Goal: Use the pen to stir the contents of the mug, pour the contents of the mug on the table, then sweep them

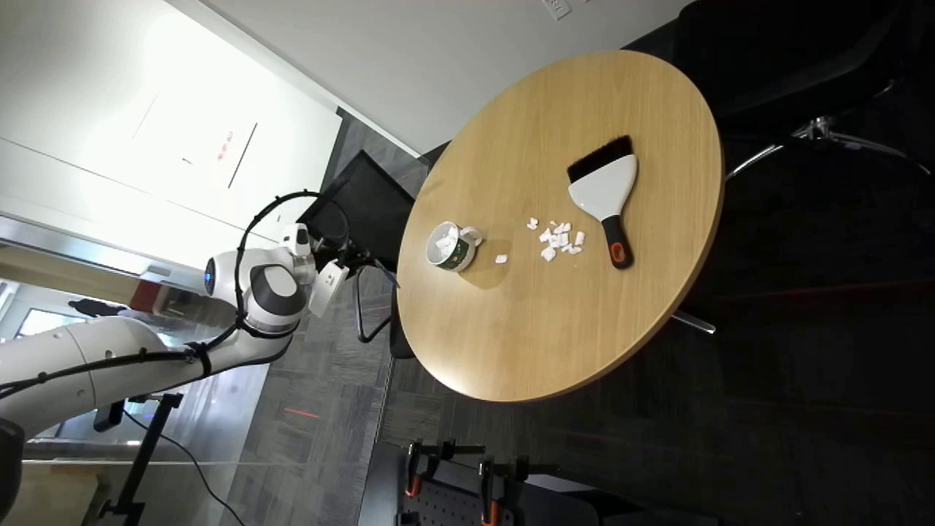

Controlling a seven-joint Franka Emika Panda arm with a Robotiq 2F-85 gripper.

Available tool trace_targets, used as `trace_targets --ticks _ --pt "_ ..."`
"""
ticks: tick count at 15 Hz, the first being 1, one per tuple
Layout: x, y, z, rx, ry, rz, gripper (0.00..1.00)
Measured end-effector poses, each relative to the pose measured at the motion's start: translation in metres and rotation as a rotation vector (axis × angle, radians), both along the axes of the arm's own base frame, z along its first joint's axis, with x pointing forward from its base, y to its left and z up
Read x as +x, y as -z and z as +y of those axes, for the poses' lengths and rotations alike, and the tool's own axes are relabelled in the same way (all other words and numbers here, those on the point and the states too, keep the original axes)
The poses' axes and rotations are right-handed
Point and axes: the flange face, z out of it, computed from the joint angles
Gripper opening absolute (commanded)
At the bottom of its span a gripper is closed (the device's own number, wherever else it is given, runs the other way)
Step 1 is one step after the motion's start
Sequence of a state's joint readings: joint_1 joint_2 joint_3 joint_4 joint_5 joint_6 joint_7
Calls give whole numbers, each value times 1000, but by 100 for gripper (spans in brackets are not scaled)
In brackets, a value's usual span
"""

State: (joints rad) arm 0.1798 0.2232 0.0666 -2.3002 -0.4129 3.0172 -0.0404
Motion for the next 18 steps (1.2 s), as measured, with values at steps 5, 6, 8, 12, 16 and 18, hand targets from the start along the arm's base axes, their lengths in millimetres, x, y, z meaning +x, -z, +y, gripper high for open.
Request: trace_targets --ticks 5,6,8,12,16,18 --pt "9 -55 -27 61 222 -128 4" --pt "13 -63 -35 71 268 -155 4" --pt "22 -75 -51 94 358 -202 4" --pt "42 -94 -66 118 462 -292 17" --pt "46 -92 -61 114 459 -295 4" --pt "47 -86 -60 119 476 -288 4"
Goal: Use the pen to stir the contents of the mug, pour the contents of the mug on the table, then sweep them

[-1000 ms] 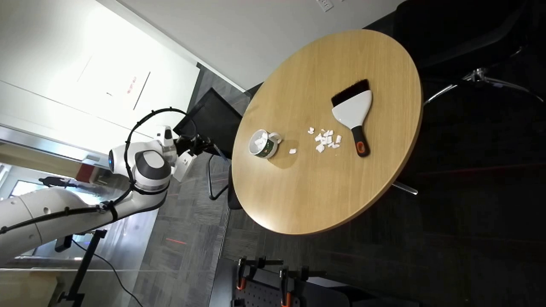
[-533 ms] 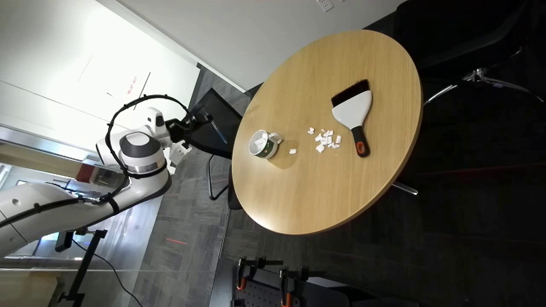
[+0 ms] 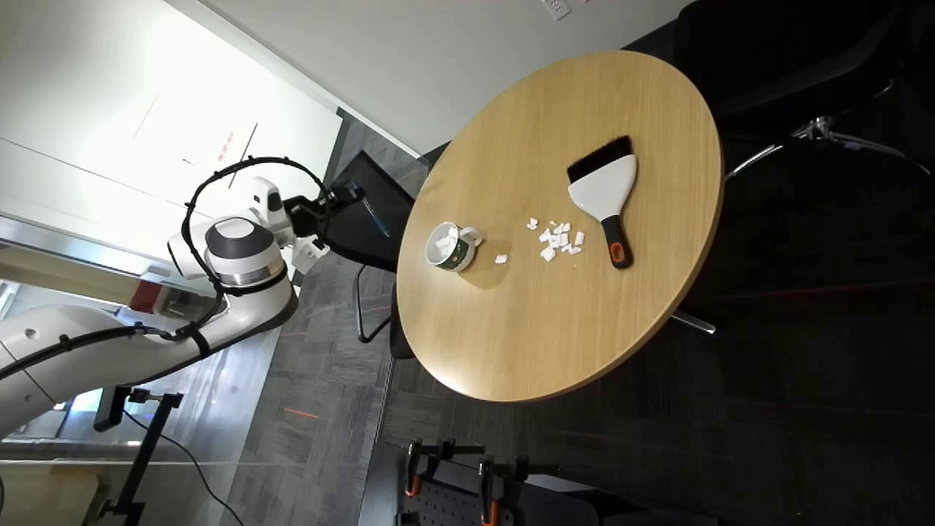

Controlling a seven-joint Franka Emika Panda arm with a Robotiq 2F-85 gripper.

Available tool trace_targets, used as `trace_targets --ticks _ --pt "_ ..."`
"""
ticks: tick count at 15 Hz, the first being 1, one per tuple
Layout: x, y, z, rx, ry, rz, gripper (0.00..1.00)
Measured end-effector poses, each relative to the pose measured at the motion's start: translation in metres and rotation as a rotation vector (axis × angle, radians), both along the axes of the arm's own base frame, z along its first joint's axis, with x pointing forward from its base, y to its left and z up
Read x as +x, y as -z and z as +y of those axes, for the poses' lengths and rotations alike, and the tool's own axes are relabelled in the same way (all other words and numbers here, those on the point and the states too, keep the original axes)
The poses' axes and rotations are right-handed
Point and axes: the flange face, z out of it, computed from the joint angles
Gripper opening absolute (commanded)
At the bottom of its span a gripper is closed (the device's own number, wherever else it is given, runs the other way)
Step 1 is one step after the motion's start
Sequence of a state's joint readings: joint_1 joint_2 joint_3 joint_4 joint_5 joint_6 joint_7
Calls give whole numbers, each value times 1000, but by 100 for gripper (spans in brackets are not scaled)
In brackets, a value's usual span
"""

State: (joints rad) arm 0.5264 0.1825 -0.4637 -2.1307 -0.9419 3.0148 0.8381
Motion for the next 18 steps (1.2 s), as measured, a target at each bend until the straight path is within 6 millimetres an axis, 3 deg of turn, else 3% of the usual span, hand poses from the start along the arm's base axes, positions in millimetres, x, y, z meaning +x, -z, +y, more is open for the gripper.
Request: trace_targets --ticks 7,15,16,18 --pt "1 28 39 51 76 -30 4" --pt "-9 64 74 -43 170 -134 4" --pt "-11 68 74 -45 182 -153 17" --pt "-12 75 71 -39 193 -170 17"
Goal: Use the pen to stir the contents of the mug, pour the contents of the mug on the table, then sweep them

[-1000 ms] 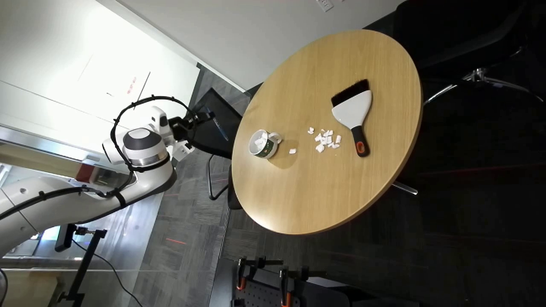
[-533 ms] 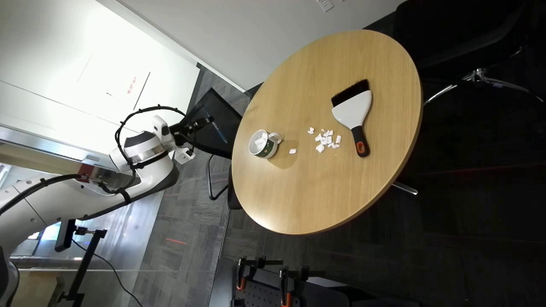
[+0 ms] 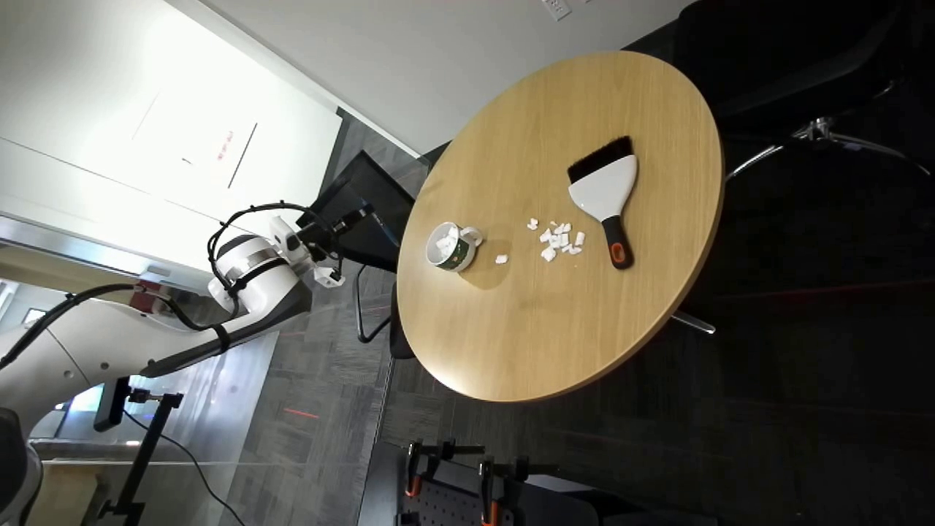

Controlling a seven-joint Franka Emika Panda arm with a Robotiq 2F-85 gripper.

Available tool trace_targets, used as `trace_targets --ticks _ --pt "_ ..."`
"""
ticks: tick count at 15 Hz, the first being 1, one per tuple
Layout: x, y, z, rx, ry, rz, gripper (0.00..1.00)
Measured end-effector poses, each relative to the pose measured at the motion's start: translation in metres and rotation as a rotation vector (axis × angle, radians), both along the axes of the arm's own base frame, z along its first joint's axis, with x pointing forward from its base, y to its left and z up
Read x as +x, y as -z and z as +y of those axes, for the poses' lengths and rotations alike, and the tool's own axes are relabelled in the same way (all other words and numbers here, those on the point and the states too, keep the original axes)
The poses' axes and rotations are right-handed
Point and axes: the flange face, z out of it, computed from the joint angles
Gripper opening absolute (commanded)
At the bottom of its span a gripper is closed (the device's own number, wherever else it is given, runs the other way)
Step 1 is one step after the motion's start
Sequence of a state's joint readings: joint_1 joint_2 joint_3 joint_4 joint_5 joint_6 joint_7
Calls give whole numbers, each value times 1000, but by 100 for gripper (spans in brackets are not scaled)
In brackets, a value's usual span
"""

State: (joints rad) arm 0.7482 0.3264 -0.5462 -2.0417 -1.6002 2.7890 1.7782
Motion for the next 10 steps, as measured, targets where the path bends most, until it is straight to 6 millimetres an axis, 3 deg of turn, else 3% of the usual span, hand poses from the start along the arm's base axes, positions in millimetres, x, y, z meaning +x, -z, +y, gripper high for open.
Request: trace_targets --ticks 1,2,5,10 --pt "0 1 -2 1 5 -2 17" --pt "1 1 -3 1 7 -2 4" --pt "1 2 -4 -1 15 -3 4" --pt "3 20 1 -76 198 -115 4"
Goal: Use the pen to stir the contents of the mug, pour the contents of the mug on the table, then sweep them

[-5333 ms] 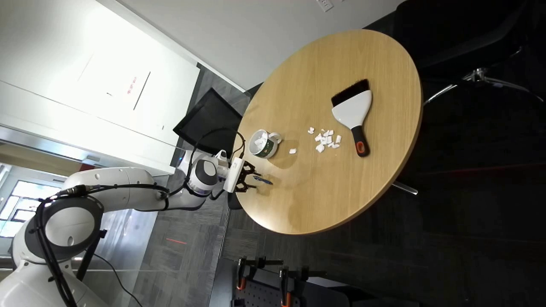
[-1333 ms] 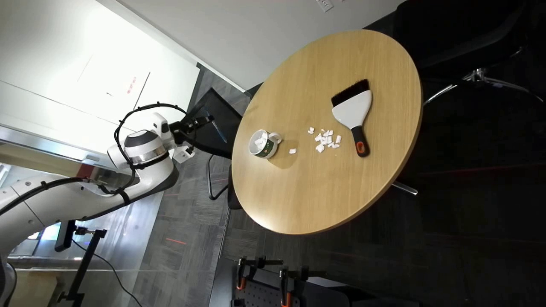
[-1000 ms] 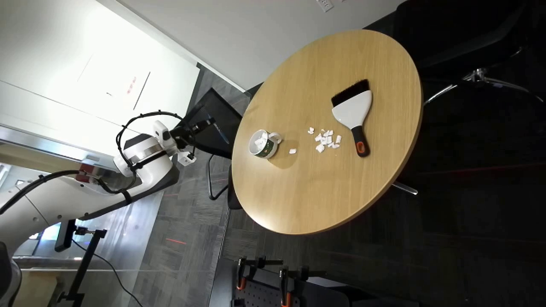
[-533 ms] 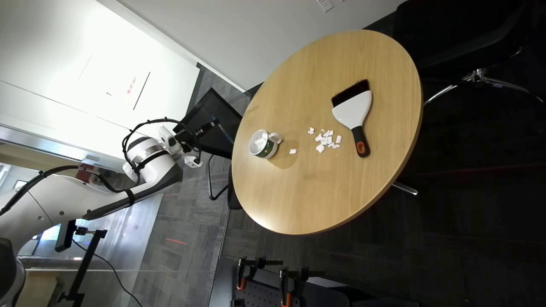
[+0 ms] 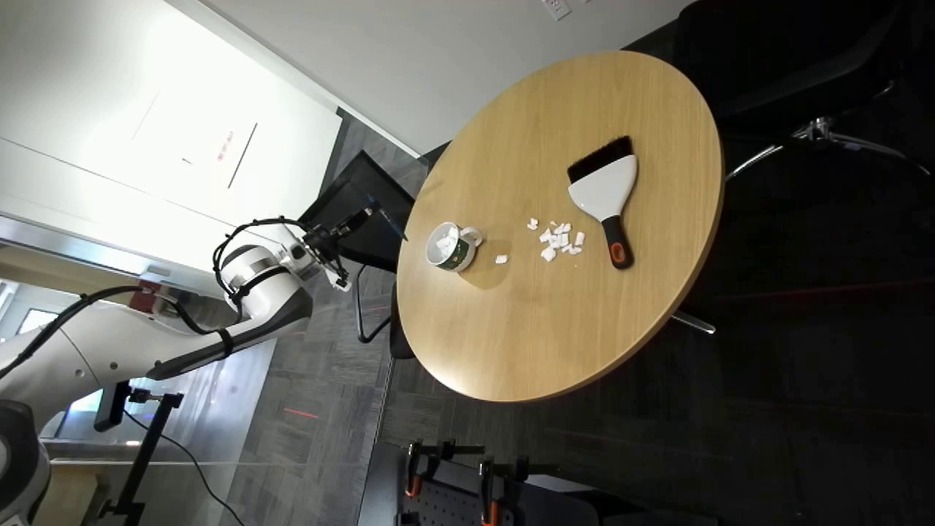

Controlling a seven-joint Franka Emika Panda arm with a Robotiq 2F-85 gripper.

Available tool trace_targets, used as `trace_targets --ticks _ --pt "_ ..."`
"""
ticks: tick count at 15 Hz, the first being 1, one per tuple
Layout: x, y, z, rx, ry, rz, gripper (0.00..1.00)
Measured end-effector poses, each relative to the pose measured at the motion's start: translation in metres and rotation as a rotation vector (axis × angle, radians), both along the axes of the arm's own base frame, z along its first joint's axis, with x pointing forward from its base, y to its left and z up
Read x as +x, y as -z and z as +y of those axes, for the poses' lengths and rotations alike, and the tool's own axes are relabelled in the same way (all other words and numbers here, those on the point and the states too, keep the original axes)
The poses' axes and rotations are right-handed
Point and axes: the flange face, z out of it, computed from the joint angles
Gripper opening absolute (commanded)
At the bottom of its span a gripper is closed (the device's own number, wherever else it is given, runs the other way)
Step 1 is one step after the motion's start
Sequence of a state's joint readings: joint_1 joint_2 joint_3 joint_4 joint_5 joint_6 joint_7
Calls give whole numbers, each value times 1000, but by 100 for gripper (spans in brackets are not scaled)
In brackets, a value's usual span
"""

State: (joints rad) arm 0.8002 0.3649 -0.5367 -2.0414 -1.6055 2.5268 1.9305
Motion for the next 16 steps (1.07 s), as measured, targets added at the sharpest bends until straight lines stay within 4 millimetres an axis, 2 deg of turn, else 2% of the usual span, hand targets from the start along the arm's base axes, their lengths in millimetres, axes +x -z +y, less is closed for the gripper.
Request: trace_targets --ticks 5,7,10,11,14,15,16 --pt "-14 41 31 -36 124 -134 4" --pt "-17 56 32 -34 164 -178 4" --pt "-18 77 23 -31 226 -226 4" --pt "-18 84 18 -34 238 -229 17" --pt "-19 92 17 -23 244 -214 17" --pt "-19 91 18 -21 243 -214 4" --pt "-19 91 19 -20 241 -214 4"
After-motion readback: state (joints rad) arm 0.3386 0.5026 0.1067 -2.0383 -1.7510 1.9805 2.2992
